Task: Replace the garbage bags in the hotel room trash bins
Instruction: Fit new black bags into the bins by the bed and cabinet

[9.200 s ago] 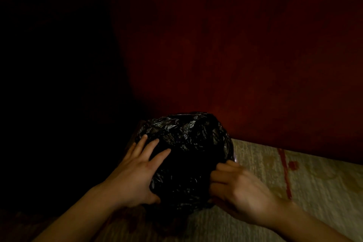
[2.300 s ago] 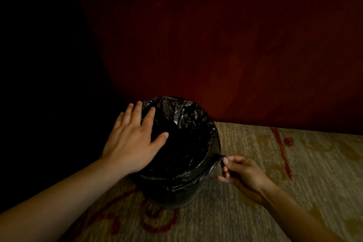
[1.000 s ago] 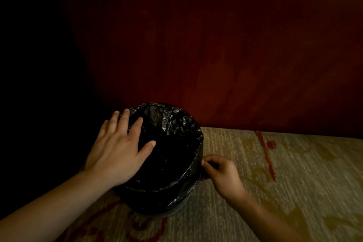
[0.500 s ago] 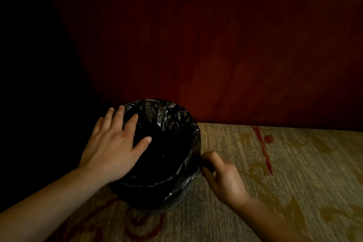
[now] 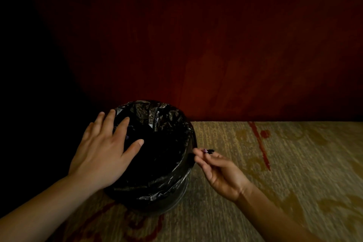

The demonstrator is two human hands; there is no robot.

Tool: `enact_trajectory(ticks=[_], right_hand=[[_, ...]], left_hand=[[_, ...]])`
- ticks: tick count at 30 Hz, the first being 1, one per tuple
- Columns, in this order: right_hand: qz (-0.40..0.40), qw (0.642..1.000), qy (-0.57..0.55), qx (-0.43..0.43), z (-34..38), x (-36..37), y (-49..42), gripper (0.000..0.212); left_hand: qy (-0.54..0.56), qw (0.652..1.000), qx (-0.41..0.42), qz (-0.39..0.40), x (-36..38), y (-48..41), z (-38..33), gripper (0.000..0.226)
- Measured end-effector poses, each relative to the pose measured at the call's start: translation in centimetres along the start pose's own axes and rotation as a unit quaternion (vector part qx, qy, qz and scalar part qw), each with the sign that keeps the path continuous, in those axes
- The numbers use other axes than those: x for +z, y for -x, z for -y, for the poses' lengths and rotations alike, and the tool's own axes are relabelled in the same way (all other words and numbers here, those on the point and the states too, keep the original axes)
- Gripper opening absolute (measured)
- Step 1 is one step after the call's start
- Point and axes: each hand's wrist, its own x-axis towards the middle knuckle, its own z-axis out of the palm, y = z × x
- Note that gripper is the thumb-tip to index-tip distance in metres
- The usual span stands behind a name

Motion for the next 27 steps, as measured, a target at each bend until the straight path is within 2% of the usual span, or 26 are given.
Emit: enact_trajectory(ticks=[2, 5, 12, 13, 14, 17, 18, 20, 25, 27], right_hand=[[-0.046, 0.993, 0.110, -0.019, 0.3, 0.3, -0.5, 0.010], [-0.089, 0.949, 0.296, -0.068, 0.7, 0.5, -1.4, 0.018], [-0.153, 0.900, 0.394, -0.109, 1.0, 2.4, -2.2, 0.005], [-0.157, 0.887, 0.414, -0.131, 0.8, 2.4, -2.2, 0.010], [-0.158, 0.864, 0.451, -0.159, 0.5, 2.4, -2.3, 0.015], [-0.154, 0.750, 0.593, -0.251, -0.4, 2.4, -2.3, 0.011], [-0.155, 0.732, 0.609, -0.262, -0.7, 2.4, -2.1, 0.009], [-0.151, 0.755, 0.589, -0.247, -1.2, 2.1, -1.8, 0.010], [-0.120, 0.877, 0.428, -0.182, -2.2, 1.8, -0.8, 0.033], [-0.097, 0.886, 0.420, -0.172, -2.1, 1.6, -0.4, 0.032]], left_hand=[[0.001, 1.000, 0.001, 0.000, 0.0, -0.1, 0.0, 0.102], [0.003, 1.000, 0.000, 0.000, 0.0, -0.2, 0.0, 0.102], [0.003, 1.000, -0.003, -0.001, 0.0, -0.2, -0.1, 0.094], [0.004, 1.000, -0.003, -0.002, 0.1, -0.2, -0.1, 0.092], [0.004, 1.000, -0.003, -0.003, 0.1, -0.2, -0.1, 0.091], [0.007, 1.000, -0.003, -0.002, 0.1, -0.2, 0.0, 0.090], [0.009, 1.000, -0.003, -0.004, 0.1, -0.2, 0.0, 0.091], [0.007, 1.000, -0.001, -0.008, 0.1, -0.1, 0.1, 0.094], [0.008, 1.000, 0.002, -0.003, 0.1, -0.1, 0.3, 0.094], [0.009, 1.000, 0.001, -0.003, 0.1, -0.1, 0.3, 0.091]])
